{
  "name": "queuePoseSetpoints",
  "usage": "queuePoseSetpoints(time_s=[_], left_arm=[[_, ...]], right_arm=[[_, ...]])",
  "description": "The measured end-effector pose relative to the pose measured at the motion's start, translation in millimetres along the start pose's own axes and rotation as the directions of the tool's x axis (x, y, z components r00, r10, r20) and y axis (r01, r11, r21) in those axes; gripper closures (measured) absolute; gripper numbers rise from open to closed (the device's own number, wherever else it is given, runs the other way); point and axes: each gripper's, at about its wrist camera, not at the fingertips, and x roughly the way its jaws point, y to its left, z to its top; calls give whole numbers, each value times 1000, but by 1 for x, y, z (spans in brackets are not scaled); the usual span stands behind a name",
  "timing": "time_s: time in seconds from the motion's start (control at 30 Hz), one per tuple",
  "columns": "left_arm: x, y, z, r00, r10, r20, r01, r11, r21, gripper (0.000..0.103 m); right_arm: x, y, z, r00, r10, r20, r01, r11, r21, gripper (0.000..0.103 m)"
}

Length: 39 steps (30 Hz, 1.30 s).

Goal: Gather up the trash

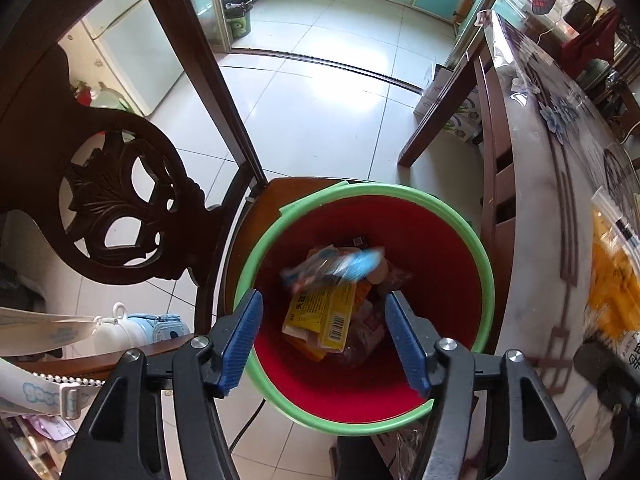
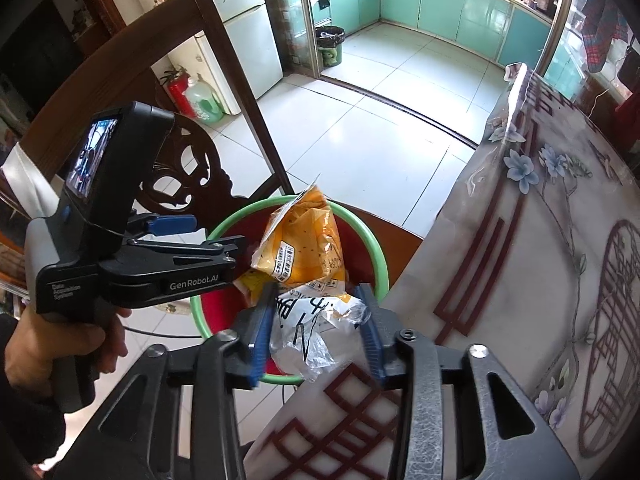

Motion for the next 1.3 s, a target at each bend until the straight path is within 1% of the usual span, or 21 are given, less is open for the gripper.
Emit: queuePoseSetpoints(time_s=[0.03,0.1,0.23,0.37,0.47,0.5,0.57,0.63,0.67,0.7,0.77,0.8,0.83,0.87,1.0,1.03,1.07,1.1,1.17,1.23,1.3], left_arm=[[0,-1,1,1000,10,2,-10,1000,5,40],[0,-1,2,1000,27,0,-27,1000,7,37],[-2,-2,-1,999,38,-5,-38,999,-8,37],[-35,-25,-4,995,8,104,-9,1000,12,37],[-75,-60,-3,976,-41,213,28,998,63,37],[-87,-71,-2,969,-66,240,48,996,79,37],[-114,-96,-2,944,-113,310,80,990,116,37],[-144,-122,-4,910,-161,382,110,982,152,37],[-162,-137,-6,884,-193,426,132,977,169,34],[-176,-148,-9,861,-215,460,147,973,179,26],[-204,-170,-15,809,-247,534,168,967,193,21],[-221,-183,-19,772,-264,578,181,963,198,20],[-231,-192,-22,749,-273,604,188,961,201,19],[-245,-205,-27,713,-280,643,194,960,203,17],[-280,-244,-45,618,-263,741,180,965,193,13],[-289,-254,-52,584,-248,773,164,969,187,13],[-297,-262,-58,563,-238,791,154,971,183,13],[-305,-271,-63,535,-229,813,141,973,181,11],[-316,-287,-71,509,-237,827,124,971,202,8],[-326,-303,-79,514,-218,829,84,975,205,6],[-334,-318,-89,513,-154,845,24,986,165,6]], right_arm=[[-1,0,0,1000,0,3,0,1000,1,37],[-3,0,-1,1000,-2,21,2,1000,4,24],[-11,-2,-4,999,-12,42,12,1000,-12,21],[-33,-24,-13,991,-82,101,81,997,13,21],[-70,-51,-21,973,-134,190,122,990,75,13],[-80,-57,-23,967,-145,212,128,988,91,3],[-117,-81,-34,937,-184,298,147,979,144,0],[-146,-98,-46,905,-231,356,177,968,179,0],[-166,-111,-54,882,-271,387,206,958,200,0],[-179,-121,-60,867,-294,401,225,951,211,0],[-203,-135,-72,834,-345,431,265,935,236,0],[-220,-143,-82,801,-381,462,291,922,257,0],[-228,-146,-85,778,-400,485,303,914,269,0],[-245,-151,-97,732,-432,527,319,901,295,0],[-296,-164,-134,567,-517,641,363,856,369,0],[-300,-164,-137,543,-530,651,375,847,377,0],[-306,-168,-143,518,-559,647,403,827,392,0],[-305,-172,-143,527,-581,620,426,812,399,0],[-300,-182,-145,546,-633,549,466,774,429,0],[-300,-187,-152,534,-653,536,468,757,456,0],[-305,-194,-163,537,-628,563,411,778,475,0]])
